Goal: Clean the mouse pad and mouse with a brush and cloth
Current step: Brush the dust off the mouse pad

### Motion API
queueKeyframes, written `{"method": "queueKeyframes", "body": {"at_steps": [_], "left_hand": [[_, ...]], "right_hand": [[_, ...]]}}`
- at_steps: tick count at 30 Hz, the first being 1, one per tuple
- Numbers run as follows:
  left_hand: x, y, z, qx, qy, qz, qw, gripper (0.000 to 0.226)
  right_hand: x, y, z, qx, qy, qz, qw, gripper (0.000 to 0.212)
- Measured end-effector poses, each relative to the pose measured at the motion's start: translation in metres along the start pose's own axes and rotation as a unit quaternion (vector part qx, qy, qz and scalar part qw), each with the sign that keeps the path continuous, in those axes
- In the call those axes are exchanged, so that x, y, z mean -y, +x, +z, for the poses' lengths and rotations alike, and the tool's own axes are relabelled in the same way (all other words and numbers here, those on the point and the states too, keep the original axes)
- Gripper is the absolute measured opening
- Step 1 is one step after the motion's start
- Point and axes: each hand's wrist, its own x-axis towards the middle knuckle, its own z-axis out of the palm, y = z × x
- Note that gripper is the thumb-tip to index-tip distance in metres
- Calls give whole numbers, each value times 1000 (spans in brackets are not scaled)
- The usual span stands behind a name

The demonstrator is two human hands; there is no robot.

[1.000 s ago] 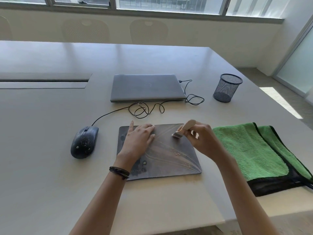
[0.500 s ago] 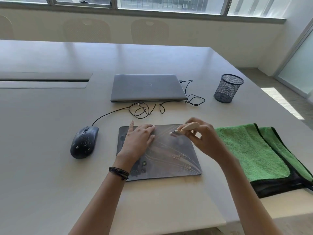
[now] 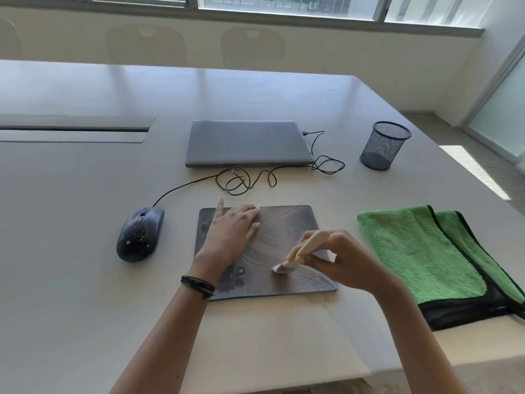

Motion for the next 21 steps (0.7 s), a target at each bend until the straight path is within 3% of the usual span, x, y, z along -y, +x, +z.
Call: {"method": "queueKeyframes", "body": {"at_steps": [6, 9, 14, 21], "left_hand": [[0, 0, 0, 1, 0, -2, 1000, 44], [0, 0, 0, 1, -1, -1, 1000, 44], [0, 0, 0, 0, -1, 0, 1000, 43], [0, 0, 1, -8, -4, 1, 1000, 41]], "right_hand": [[-15, 21, -7, -142, -90, -3, 986, 11], [-23, 27, -6, -171, -115, 13, 978, 6], [-19, 25, -1, -100, -140, -11, 985, 8], [-5, 13, -7, 8, -40, 6, 999, 11]]}}
